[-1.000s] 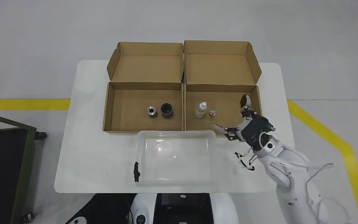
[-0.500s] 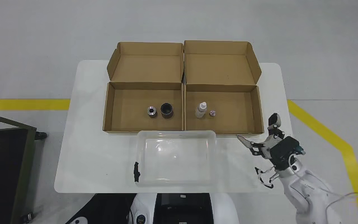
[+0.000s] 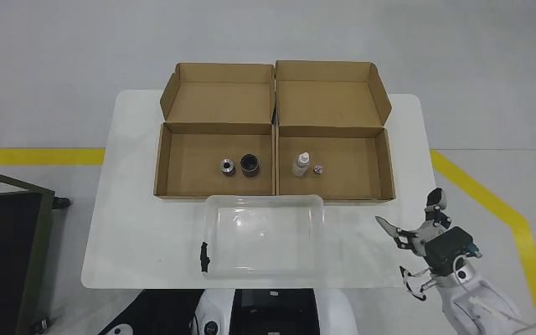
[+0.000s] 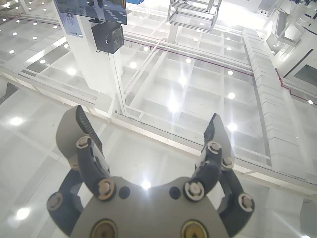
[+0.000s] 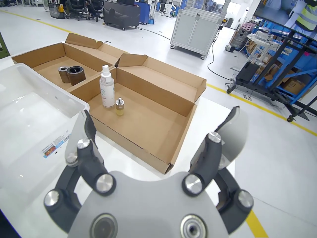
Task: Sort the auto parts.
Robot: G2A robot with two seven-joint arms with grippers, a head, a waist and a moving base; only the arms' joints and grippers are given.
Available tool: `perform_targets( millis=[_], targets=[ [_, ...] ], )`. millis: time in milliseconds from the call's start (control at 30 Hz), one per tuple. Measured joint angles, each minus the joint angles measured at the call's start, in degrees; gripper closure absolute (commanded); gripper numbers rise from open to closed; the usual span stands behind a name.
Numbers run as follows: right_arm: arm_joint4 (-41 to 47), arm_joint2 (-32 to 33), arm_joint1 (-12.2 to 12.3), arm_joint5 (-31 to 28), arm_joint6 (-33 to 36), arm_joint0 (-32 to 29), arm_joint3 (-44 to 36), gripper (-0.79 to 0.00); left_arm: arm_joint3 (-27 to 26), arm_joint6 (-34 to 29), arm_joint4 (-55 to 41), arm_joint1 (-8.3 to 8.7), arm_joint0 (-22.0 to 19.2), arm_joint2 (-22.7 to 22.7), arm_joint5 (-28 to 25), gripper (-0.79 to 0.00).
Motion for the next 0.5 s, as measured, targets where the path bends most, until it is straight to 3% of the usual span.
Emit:
perform_targets(
  millis=[500],
  targets=[
    [0.0, 0.2, 0.1, -0.3, -0.1, 0.2, 0.5, -0.785, 0.0, 0.0, 0.0, 0.0, 0.0, 0.0, 0.0, -0.784]
  ],
)
